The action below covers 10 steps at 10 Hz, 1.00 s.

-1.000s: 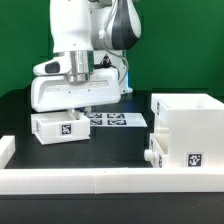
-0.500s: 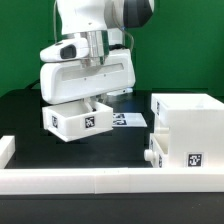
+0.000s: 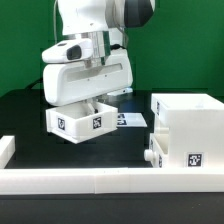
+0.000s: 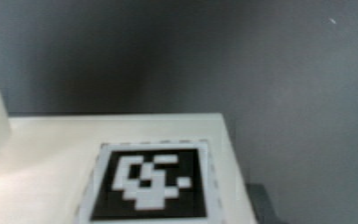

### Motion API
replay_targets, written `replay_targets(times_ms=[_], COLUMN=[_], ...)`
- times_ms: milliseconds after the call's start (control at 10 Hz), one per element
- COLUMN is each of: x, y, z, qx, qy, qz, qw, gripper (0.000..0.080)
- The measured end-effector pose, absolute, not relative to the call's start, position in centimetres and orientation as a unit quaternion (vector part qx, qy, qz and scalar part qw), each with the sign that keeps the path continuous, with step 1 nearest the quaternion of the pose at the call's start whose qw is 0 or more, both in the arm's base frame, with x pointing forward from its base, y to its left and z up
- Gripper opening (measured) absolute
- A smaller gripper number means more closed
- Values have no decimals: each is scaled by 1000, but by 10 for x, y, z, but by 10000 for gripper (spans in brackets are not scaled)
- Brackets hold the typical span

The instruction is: Assemble drawer

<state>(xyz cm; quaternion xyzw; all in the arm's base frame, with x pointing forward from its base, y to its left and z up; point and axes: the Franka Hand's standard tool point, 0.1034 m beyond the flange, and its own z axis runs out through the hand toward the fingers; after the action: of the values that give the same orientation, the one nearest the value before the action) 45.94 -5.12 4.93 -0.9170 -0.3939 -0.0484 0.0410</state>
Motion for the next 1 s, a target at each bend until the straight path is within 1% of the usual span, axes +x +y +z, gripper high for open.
replay_targets(times_ms=[400,800,1000], x=[481,478,492], y=[-52,-56,-56], z=[58,55,57], qx=[-834,-752,-733], qy=[-550,-658,-679], qz=[-49,-44,-43], qw=[18,10,10], gripper=[42,42,42])
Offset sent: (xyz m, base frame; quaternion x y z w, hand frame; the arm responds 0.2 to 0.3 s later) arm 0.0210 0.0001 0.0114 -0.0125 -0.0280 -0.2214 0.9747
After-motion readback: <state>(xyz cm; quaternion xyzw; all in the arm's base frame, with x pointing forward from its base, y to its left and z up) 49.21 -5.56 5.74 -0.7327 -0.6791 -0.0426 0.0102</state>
